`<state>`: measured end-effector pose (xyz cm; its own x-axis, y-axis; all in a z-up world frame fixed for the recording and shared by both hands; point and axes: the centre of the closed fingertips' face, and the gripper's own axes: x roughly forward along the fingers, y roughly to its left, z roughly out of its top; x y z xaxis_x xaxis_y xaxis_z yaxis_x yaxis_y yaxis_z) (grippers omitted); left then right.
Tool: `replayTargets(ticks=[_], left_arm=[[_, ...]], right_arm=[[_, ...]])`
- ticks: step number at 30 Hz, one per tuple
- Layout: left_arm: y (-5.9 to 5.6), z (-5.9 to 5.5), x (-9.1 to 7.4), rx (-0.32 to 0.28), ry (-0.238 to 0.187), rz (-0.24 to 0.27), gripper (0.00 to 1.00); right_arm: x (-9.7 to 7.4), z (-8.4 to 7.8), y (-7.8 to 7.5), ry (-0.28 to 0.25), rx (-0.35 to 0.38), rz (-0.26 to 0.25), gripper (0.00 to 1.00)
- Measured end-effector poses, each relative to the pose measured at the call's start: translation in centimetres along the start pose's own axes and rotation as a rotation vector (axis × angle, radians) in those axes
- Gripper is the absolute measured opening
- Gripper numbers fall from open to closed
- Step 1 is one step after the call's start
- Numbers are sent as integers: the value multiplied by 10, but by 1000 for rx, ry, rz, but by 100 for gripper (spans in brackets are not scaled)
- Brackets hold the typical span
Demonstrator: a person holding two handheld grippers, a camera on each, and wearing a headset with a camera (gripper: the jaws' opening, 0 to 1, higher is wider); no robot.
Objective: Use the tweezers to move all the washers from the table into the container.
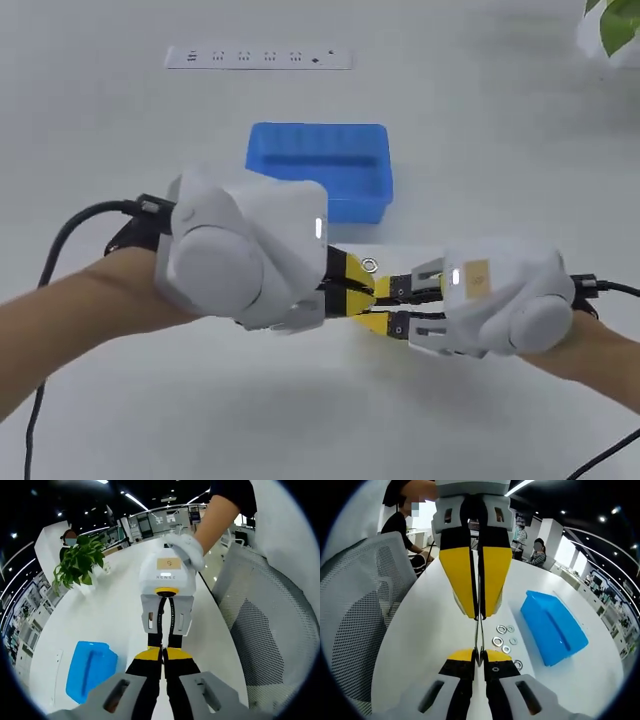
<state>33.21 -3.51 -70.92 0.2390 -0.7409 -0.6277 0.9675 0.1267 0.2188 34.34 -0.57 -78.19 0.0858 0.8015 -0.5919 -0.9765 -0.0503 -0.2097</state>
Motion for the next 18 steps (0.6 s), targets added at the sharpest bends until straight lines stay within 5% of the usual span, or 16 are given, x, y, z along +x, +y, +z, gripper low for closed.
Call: replayTargets(ticks=[10,18], left_arm=[[8,10,10,-102,-147,4,5],[7,11,9,-80,-167,12,5]], right_arm=[[-5,-4,-3,-4,32,8,8],[-4,-4,-4,2,37,11,8]])
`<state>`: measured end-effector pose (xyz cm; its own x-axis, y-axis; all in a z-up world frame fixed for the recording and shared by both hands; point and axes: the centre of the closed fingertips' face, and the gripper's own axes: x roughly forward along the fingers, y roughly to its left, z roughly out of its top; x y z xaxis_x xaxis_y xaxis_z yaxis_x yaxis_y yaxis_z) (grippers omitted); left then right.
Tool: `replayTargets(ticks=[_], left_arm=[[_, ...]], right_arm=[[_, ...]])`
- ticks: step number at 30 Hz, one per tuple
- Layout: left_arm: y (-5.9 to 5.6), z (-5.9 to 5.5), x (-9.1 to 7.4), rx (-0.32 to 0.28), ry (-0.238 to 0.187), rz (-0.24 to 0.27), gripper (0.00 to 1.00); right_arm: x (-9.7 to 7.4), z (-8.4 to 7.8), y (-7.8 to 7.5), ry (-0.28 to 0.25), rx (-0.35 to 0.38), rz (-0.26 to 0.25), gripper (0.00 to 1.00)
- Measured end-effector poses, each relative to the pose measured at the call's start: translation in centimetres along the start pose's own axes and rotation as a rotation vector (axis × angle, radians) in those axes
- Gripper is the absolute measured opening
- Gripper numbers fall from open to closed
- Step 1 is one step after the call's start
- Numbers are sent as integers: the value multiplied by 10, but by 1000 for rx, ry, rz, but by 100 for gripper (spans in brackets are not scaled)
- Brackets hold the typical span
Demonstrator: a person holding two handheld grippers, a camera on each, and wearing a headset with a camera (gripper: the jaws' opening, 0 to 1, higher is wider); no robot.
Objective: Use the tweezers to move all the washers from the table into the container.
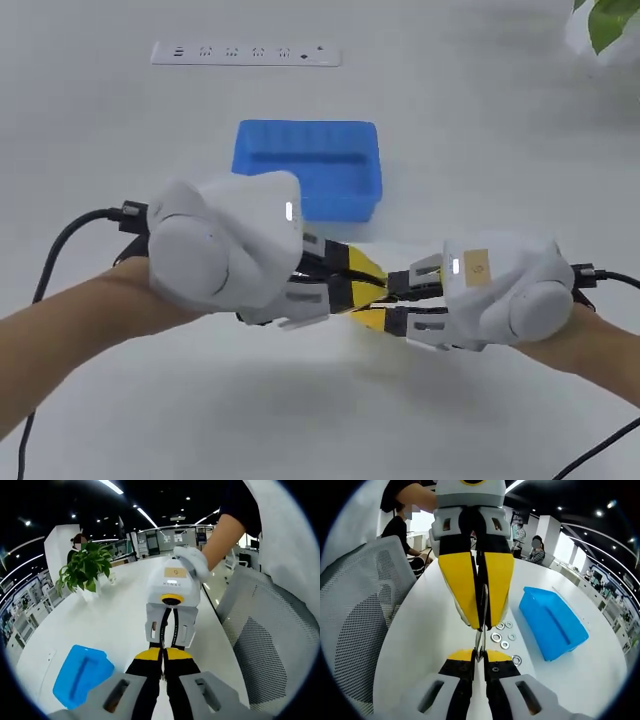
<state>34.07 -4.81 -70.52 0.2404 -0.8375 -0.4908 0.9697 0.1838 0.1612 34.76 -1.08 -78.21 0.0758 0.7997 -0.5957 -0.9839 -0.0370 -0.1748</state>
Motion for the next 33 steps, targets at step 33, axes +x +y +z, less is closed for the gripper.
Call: replayTargets(ticks=[33], left_arm=[[-5,2,-39,-73,-61,100,5]], right_arm=[[6,20,10,55,-38,-42,14]])
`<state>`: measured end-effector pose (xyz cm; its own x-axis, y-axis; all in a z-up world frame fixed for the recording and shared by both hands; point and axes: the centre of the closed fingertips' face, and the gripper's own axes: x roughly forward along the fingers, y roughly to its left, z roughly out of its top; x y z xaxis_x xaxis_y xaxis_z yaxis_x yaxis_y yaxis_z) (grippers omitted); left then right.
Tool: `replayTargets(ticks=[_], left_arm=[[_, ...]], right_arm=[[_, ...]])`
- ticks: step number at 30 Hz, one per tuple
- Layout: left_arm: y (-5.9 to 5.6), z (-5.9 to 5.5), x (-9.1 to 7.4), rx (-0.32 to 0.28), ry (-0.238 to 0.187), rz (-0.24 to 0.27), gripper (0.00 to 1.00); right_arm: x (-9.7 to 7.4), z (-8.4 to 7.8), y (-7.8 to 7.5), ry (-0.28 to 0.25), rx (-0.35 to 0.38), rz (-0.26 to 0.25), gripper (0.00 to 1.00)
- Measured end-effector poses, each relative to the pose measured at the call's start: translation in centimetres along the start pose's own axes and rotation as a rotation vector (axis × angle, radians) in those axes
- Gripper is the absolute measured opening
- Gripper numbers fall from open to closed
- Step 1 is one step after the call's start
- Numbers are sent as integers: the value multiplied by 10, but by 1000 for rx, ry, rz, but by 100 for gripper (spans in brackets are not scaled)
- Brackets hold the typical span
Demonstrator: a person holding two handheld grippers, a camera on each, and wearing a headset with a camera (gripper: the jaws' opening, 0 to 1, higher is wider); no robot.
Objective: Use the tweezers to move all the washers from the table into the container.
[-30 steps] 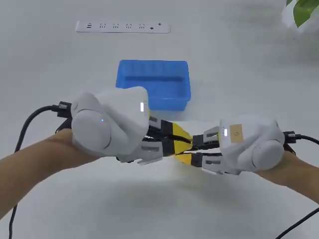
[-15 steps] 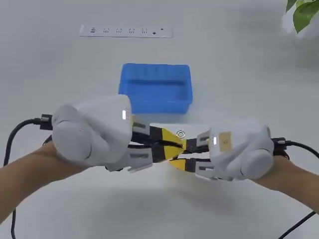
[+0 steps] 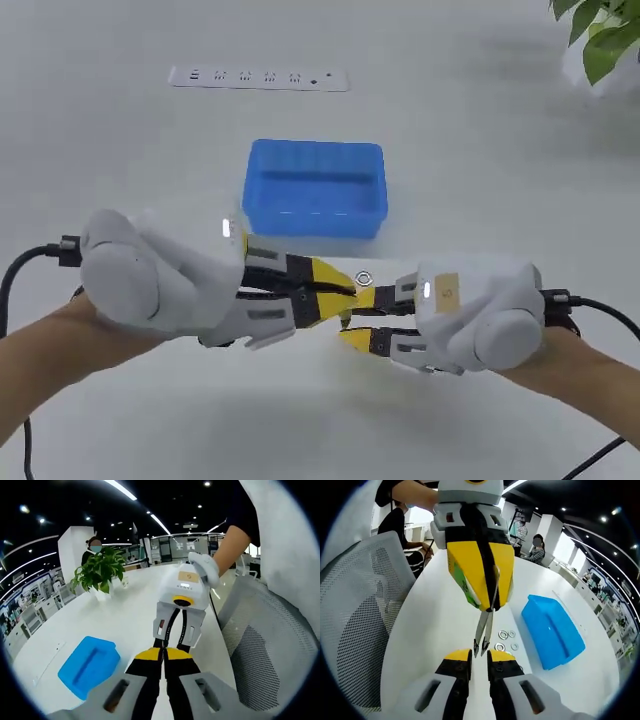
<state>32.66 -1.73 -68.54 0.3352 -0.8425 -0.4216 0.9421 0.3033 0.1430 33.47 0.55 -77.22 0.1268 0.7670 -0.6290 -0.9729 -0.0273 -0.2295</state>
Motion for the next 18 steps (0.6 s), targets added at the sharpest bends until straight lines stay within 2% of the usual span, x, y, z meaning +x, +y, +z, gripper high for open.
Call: replayTargets(ticks=[9,18], left_arm=[[0,-2,-6,5,6,11,5],[12,-7,-12,7,17,44,5]], right_arm=[[-2,2,-2,-15,49,-19,16],[1,-3,-2,-6,74,-13,19]])
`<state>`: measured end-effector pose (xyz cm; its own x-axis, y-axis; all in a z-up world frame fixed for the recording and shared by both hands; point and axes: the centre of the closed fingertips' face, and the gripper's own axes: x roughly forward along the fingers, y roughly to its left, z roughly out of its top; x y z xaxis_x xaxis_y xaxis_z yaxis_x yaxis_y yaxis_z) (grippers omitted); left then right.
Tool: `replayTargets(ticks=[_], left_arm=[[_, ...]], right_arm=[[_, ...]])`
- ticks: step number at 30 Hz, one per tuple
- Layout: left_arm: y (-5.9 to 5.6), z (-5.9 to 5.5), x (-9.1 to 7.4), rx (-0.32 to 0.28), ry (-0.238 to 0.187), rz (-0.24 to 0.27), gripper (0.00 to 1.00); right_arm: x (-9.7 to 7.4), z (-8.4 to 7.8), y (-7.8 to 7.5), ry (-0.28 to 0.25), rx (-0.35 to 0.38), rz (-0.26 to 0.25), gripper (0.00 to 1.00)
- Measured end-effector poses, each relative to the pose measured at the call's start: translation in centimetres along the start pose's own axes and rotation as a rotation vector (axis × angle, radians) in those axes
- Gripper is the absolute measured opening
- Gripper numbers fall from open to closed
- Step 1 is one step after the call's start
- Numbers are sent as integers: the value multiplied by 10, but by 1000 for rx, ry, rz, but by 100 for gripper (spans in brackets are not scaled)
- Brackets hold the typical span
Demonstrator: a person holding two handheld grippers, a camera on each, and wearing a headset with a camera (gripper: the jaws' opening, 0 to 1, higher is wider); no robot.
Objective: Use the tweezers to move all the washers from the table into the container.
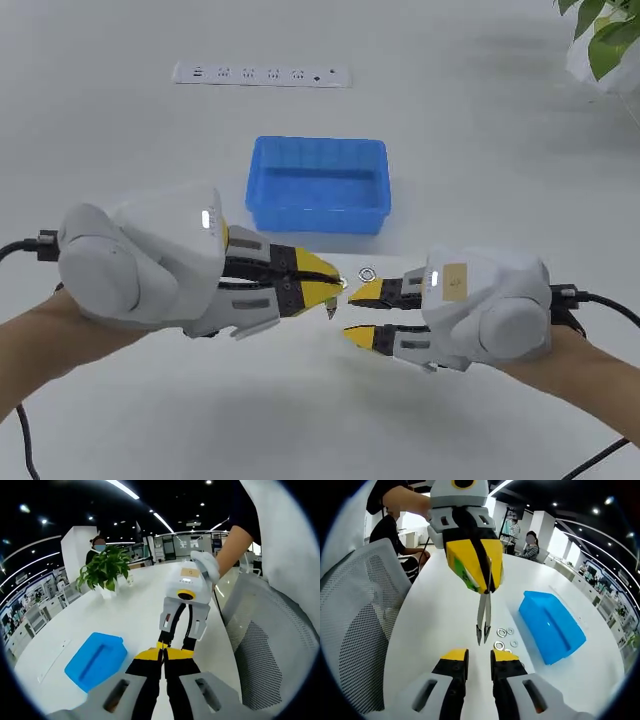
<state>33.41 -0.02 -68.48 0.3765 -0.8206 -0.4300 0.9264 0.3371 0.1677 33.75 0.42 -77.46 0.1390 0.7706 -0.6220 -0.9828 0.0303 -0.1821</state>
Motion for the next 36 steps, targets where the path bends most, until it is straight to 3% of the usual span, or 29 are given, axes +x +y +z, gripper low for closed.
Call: replayTargets(ticks=[9,18,28,36], left_arm=[[17,-8,2,-11,-5,15,5],[26,-12,10,-26,-7,13,5],[26,-19,15,-36,10,-8,5],[31,-19,14,-78,7,-26,5]], right_arm=[[0,-7,-5,-1,33,-3,21],[1,-14,-9,-3,64,-13,22],[3,-15,-11,-6,76,-8,22],[6,-11,-13,-14,76,-4,22]])
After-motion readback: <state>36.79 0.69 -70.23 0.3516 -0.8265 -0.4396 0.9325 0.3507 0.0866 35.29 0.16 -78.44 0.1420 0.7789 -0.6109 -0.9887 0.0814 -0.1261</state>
